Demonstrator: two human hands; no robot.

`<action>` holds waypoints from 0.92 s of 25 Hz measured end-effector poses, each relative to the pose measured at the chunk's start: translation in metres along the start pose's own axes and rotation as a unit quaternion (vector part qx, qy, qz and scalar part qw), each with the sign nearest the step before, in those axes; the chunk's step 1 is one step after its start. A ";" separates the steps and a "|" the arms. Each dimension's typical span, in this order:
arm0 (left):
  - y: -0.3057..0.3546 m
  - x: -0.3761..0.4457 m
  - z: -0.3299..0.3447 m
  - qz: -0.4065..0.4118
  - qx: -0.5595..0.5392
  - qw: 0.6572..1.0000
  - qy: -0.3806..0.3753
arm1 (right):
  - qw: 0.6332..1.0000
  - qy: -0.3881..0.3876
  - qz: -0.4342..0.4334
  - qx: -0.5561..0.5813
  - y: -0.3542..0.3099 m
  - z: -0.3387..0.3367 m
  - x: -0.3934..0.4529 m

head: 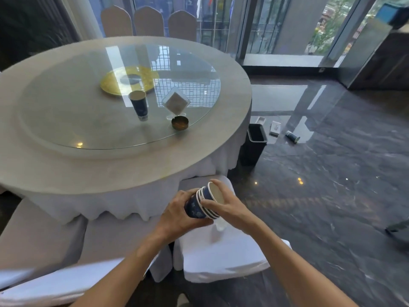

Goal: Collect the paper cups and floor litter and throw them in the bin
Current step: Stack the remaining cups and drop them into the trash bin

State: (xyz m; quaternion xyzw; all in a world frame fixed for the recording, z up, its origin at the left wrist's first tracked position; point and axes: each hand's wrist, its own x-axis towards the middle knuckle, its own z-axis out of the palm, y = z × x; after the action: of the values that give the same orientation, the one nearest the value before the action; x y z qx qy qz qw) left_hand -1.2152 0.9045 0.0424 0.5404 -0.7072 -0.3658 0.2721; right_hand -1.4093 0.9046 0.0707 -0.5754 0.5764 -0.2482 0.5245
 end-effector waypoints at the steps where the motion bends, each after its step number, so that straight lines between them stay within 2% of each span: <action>1: 0.001 0.006 0.006 0.004 -0.009 1.000 -0.005 | 1.000 0.012 -0.003 -0.002 0.002 -0.010 0.001; 6: 0.005 0.034 0.033 0.003 -0.041 0.998 -0.045 | 0.996 0.083 -0.016 -0.034 0.007 -0.063 0.007; 10: 0.018 0.048 0.052 -0.009 -0.010 0.999 -0.052 | 0.990 0.136 -0.009 -0.021 0.009 -0.114 0.021; 13: 0.039 0.059 0.074 -0.032 -0.030 0.999 -0.012 | 0.989 0.142 0.021 0.047 0.025 -0.153 0.034; 16: 0.062 0.071 0.101 -0.053 -0.026 0.998 0.018 | 0.981 0.113 -0.002 0.155 0.038 -0.191 0.045; 18: 0.078 0.072 0.113 -0.091 -0.028 0.993 0.063 | 0.969 0.121 -0.021 0.216 0.042 -0.222 0.051; 20: 0.087 0.072 0.117 -0.130 -0.050 0.983 0.122 | 0.965 0.107 -0.038 0.235 0.043 -0.253 0.057; 23: 0.096 0.064 0.119 -0.181 -0.109 0.953 0.215 | 0.976 0.072 -0.039 0.203 0.044 -0.273 0.062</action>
State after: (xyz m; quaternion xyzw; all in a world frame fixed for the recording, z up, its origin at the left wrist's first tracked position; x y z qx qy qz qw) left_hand -1.3794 0.8835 0.0505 0.6923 -0.4781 -0.3589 0.4042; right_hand -1.6567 0.7701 0.1011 -0.4592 0.5275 -0.4209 0.5777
